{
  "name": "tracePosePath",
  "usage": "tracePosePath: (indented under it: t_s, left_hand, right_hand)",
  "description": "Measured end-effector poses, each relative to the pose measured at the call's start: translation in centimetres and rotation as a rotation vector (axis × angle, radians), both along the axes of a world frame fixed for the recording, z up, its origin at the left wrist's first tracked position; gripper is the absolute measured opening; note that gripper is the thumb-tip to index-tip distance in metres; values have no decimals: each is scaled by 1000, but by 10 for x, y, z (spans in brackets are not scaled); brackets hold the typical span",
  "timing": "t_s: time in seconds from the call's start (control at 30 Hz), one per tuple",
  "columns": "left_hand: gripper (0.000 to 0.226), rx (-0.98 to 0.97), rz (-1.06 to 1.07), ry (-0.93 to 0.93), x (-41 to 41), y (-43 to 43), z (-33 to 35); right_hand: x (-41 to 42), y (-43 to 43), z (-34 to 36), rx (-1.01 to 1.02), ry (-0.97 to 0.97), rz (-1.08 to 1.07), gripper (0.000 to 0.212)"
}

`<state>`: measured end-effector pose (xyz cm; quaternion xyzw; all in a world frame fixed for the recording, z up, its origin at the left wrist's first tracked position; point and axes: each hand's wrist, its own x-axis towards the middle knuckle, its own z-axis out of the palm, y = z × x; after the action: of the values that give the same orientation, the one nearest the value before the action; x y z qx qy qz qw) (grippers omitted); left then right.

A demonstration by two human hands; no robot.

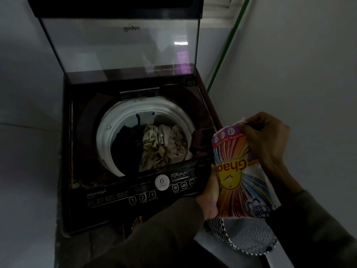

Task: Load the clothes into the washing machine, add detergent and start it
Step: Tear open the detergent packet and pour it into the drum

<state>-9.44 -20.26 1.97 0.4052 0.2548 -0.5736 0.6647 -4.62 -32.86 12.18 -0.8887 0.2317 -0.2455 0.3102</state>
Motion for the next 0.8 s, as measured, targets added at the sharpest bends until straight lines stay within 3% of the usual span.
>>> tracePosePath:
  t_s: [0.17,0.8]
  left_hand:
    - [82,-30,18,25,-1,-1,-6]
    - [86,-55,34,31,5,4,-16]
  right_hand:
    - [4,1,-1,-6,10,-4,13]
    - [22,-4,-14,-24,29,45,3]
